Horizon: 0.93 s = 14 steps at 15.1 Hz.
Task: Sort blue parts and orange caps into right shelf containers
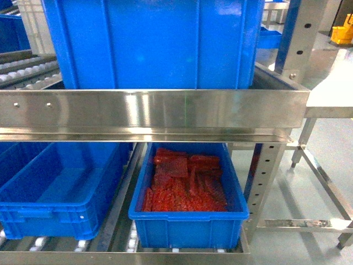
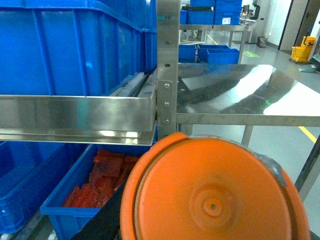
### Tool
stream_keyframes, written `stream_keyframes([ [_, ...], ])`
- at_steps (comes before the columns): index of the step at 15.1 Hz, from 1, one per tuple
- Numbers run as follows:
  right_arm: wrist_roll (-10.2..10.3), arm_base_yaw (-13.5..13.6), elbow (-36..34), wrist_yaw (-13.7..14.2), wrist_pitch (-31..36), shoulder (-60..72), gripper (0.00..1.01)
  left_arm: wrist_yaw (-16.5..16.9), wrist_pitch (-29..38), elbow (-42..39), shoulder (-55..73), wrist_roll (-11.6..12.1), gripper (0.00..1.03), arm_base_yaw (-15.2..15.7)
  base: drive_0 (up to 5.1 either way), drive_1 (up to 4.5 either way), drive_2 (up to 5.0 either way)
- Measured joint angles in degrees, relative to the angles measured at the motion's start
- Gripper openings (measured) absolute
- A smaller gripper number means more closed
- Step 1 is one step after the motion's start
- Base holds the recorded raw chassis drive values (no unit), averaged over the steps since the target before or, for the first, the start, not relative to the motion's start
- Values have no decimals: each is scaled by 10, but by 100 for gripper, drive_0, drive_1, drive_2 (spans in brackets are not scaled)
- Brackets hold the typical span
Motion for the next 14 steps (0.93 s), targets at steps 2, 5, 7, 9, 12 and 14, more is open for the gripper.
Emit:
stream_keyframes([
  [2,0,0,0,0,0,0,44,0,-1,0,0,0,41,0,-503,242,242],
  [5,0,0,0,0,0,0,44,0,-1,0,0,0,41,0,-495,251,251],
  [7,0,0,0,0,0,0,44,1,0,0,0,0,41,0,-509,237,237],
  [9,0,0,0,0,0,0,44,0,0,0,0,0,41,0,-518,227,227],
  [12,0,0,0,0,0,0,44,0,0,0,0,0,41,0,-503,243,243],
  [14,0,0,0,0,0,0,44,0,0,0,0,0,41,0,-500,245,245],
])
